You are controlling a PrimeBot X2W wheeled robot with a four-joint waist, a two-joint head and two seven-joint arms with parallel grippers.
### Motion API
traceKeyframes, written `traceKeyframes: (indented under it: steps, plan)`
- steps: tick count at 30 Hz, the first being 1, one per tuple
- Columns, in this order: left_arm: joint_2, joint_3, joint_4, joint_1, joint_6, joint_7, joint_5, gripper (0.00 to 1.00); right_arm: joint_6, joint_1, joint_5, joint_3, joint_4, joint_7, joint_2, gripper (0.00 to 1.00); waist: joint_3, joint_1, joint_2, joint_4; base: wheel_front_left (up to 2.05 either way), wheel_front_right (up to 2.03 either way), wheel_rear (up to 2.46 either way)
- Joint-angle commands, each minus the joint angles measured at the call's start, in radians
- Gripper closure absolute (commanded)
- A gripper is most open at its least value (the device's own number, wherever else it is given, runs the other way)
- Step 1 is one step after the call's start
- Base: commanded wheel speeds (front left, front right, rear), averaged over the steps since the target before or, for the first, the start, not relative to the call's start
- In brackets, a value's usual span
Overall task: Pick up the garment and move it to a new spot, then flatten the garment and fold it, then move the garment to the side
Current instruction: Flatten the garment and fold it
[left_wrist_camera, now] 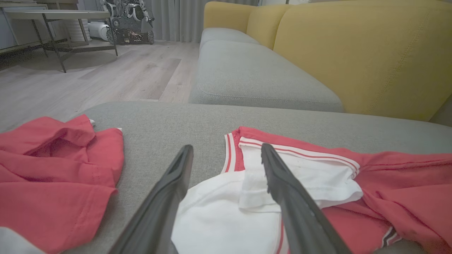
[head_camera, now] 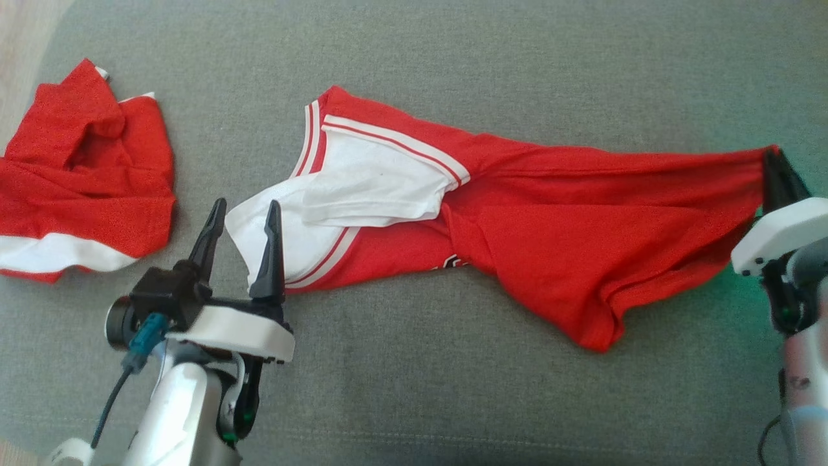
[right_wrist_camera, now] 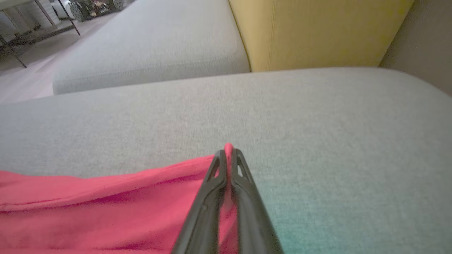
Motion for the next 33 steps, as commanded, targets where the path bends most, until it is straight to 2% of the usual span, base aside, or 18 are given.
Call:
traceKeyframes:
  steps: [1, 2, 3, 4, 10, 17, 26, 33]
  plan:
    - [0.005, 0.038, -0.034, -0.05, -0.001, -0.012, 0.011, 0.0, -0.001, -0.032, 0.003, 0.02, -0.008, -0.011, -0.017, 1.0, 0.005, 0.0, 0.0, 0.003, 0.0, 0.0, 0.0]
    - [0.004, 0.039, -0.033, -0.052, -0.002, -0.012, 0.013, 0.0, -0.001, -0.039, 0.003, 0.023, 0.019, -0.018, -0.014, 0.97, 0.007, 0.0, 0.0, 0.003, 0.0, 0.0, 0.0]
    - [0.003, 0.04, -0.032, -0.053, -0.003, -0.012, 0.014, 0.0, -0.001, -0.045, 0.003, 0.024, 0.044, -0.03, -0.011, 0.6, 0.009, 0.0, 0.0, 0.004, 0.0, 0.0, 0.0]
    - [0.002, 0.042, -0.03, -0.054, -0.004, -0.012, 0.015, 0.0, -0.001, -0.05, 0.003, 0.026, 0.07, -0.04, -0.009, 0.0, 0.009, 0.0, 0.0, 0.004, 0.0, 0.0, 0.0]
    - [0.002, 0.058, -0.022, -0.04, -0.006, -0.012, 0.022, 0.0, -0.001, -0.042, 0.002, 0.044, 0.114, -0.153, 0.018, 0.0, -0.016, 0.0, 0.0, -0.011, 0.0, 0.0, 0.0]
    - [0.01, 0.082, -0.019, 0.001, 0.001, -0.012, 0.027, 0.0, -0.001, 0.053, -0.005, 0.116, -0.05, -0.251, 0.07, 0.0, -0.067, 0.0, 0.0, -0.044, 0.0, 0.0, 0.0]
    - [0.026, 0.098, -0.013, 0.051, 0.009, -0.012, 0.03, 0.0, -0.001, 0.236, -0.029, 0.18, -0.354, -0.197, 0.115, 0.0, -0.14, 0.0, 0.0, -0.069, 0.0, 0.0, 0.0]
    - [0.032, 0.098, -0.01, 0.089, 0.018, -0.012, 0.03, 0.0, -0.001, 0.355, -0.048, 0.191, -0.5, -0.131, 0.14, 0.0, -0.182, 0.0, 0.0, -0.076, 0.0, 0.0, 0.0]
